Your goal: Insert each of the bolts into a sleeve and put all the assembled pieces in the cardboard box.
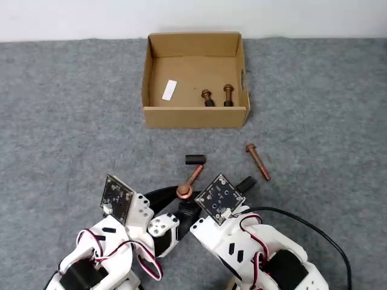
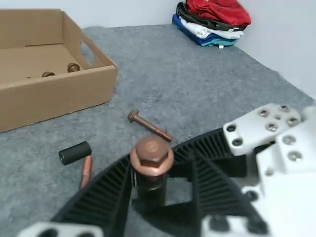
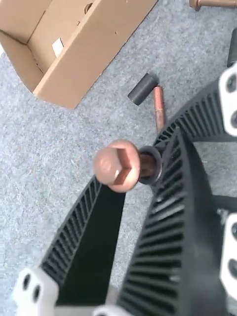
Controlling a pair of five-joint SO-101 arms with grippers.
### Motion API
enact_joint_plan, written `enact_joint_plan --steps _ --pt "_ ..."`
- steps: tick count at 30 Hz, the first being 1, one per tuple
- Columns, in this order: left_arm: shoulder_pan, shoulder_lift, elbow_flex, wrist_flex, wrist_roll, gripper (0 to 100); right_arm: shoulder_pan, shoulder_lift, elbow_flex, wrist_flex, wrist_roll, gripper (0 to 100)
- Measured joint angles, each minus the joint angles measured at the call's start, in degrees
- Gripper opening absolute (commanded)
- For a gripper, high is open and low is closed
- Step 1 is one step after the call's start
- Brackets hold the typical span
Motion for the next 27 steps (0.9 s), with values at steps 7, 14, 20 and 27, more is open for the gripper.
enact_joint_plan --steps 7,14,20,27 --pt "-1.93 -0.09 0.00 0.62 -2.73 18 0.00 0.00 0.00 0.00 0.18 0.8" --pt "-8.26 0.09 -2.37 4.75 -7.74 18 -0.18 0.09 0.00 0.00 0.26 0.8" --pt "-9.49 0.00 -9.58 6.68 -7.74 17 2.90 0.09 0.00 0.00 0.26 0.8" --pt "-18.29 -0.09 -14.59 6.68 -7.82 1 10.73 0.09 0.00 0.79 -7.12 0.8"
